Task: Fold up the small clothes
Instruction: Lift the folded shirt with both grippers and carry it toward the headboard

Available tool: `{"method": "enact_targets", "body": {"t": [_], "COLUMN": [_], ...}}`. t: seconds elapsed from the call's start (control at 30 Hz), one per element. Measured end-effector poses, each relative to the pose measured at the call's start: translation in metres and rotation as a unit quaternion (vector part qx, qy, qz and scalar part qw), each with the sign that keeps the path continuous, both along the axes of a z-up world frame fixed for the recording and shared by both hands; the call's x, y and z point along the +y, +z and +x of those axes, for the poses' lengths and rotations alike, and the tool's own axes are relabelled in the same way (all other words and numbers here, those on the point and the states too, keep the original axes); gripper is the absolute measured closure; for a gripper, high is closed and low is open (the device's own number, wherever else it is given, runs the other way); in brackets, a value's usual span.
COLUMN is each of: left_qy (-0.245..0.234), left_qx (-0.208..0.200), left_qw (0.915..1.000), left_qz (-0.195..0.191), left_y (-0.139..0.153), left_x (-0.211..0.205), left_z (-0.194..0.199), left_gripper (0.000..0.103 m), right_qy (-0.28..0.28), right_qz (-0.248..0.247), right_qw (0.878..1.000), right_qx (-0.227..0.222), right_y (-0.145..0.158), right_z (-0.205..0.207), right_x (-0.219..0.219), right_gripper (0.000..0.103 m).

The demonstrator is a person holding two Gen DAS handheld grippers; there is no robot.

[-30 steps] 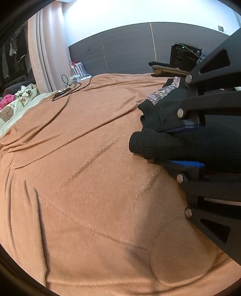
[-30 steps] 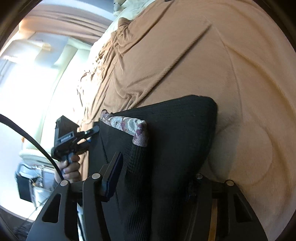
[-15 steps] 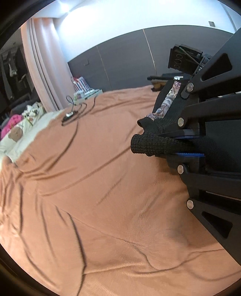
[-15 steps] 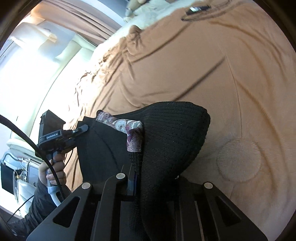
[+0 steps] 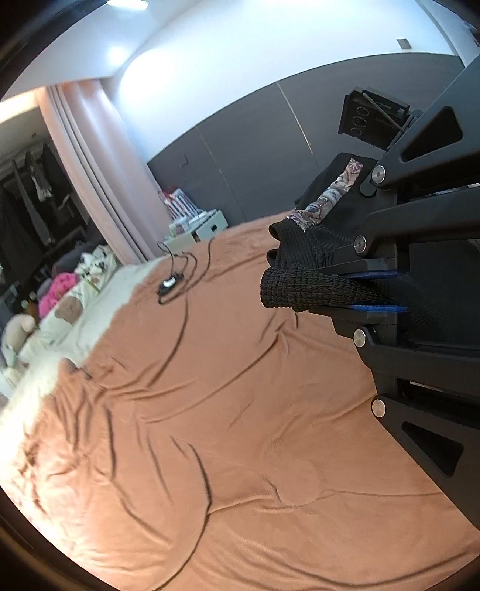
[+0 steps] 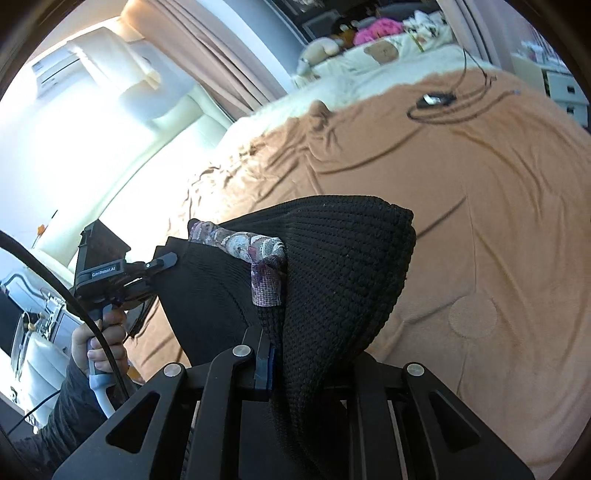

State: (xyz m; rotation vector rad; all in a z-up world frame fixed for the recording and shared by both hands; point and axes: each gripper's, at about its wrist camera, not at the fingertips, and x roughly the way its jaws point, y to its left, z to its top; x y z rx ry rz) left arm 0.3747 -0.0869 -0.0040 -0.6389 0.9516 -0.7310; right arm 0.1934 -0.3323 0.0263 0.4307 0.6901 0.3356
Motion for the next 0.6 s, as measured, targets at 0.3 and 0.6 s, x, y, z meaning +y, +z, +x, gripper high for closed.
{"method": "enact_targets", "body": {"t": [0.3, 0.6], "left_qy": [0.015, 0.049], "left_qx": [-0.069, -0.135], "left_qw": [0.9974, 0.9893], "left_qz": [-0.016, -0.027], "left_y": [0.069, 0.145], "left_x": [0.032, 0.089], "left_z": [-0.079, -0.155], "left_gripper": [0.093, 0.093], "right_qy": [0.005, 0.030], "right_qz": [-0.026, -0.053], "right_qw": [0.997, 0.988], "right_qx": [-0.066, -0.143], "right_y": [0.047, 0.100], "right_z": [-0.096, -0.184], "right_x": [0.024, 0.073], "right_gripper": [0.092, 0.092]}}
